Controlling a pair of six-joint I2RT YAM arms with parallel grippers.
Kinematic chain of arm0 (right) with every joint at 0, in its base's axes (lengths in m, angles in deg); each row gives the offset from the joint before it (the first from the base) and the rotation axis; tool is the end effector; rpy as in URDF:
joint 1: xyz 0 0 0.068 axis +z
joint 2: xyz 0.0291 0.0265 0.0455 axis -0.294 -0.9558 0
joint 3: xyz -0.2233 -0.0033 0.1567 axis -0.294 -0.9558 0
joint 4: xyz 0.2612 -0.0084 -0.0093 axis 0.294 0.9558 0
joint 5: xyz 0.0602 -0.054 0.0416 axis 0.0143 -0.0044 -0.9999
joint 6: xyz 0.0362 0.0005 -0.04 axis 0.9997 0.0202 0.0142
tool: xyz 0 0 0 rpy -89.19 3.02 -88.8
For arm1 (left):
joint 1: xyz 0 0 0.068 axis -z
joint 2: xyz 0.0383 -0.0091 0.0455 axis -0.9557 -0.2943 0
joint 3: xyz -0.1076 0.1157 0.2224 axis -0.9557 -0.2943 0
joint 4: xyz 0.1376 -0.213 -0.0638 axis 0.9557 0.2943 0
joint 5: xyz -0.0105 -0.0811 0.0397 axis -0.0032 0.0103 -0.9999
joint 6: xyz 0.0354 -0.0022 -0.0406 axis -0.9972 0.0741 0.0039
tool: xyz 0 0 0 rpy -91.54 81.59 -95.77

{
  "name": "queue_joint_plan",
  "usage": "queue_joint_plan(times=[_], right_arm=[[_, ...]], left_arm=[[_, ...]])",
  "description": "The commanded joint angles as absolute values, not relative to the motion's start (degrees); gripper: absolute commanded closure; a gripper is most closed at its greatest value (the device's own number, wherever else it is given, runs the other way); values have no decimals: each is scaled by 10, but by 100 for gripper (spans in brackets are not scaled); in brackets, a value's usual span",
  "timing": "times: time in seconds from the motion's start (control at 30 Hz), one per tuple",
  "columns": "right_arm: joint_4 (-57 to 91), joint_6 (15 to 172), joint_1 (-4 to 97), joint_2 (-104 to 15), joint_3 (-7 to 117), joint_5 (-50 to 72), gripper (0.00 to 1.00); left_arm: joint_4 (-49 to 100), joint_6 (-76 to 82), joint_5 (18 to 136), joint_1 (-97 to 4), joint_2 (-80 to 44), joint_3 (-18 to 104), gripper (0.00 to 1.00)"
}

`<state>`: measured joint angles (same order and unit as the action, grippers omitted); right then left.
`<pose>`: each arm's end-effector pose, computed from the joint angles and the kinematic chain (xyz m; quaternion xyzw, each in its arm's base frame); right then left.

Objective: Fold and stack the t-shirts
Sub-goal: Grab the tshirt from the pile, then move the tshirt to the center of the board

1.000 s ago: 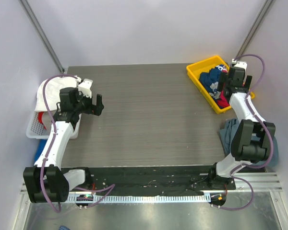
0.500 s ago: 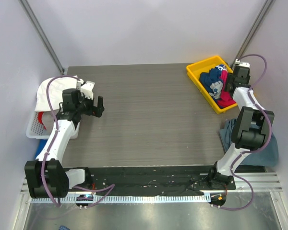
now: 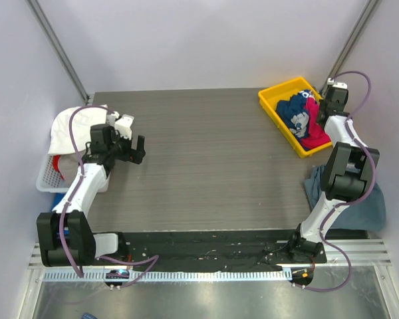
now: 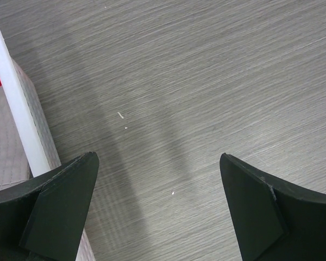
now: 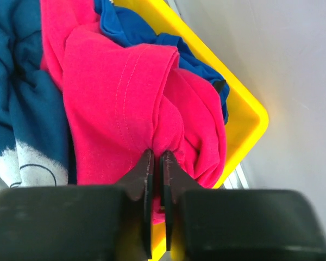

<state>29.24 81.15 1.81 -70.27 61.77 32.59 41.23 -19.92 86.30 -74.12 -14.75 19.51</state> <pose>0.4130 -0.1221 0.2548 0.1308 0.8796 -0.1900 0.4161 0.2738 -0.0048 0.2564 0.1430 0.8757 -0.0900 0.4523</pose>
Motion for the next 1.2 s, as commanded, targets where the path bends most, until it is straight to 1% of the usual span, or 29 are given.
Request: queue_joint_plan(times=[0.0, 0.17, 0.3, 0.57, 0.7, 0.83, 0.9, 0.93, 0.97, 1.17], right_arm=[[295, 819, 17, -699, 645, 306, 98], [308, 816, 18, -685, 641, 293, 99], [339, 819, 21, -651, 657, 265, 99], [426, 770, 48, -550, 751, 240, 99], [478, 740, 92, -512, 785, 203, 99], [491, 711, 153, -469, 790, 194, 99], [502, 703, 171, -455, 813, 190, 99], [505, 701, 195, -452, 823, 190, 99], [506, 703, 202, -448, 831, 167, 99], [518, 693, 255, -450, 913, 149, 99]], left_arm=[[378, -203, 860, -739, -152, 197, 0], [378, -200, 858, -738, -156, 201, 0], [379, -200, 856, -739, -149, 198, 0], [373, -185, 847, -737, -155, 193, 0], [360, -178, 831, -734, -157, 195, 1], [354, -175, 820, -735, -162, 203, 2], [354, -176, 813, -717, -166, 209, 2], [353, -175, 809, -717, -169, 210, 2], [351, -176, 802, -717, -171, 209, 2], [341, -173, 772, -717, -172, 205, 3]])
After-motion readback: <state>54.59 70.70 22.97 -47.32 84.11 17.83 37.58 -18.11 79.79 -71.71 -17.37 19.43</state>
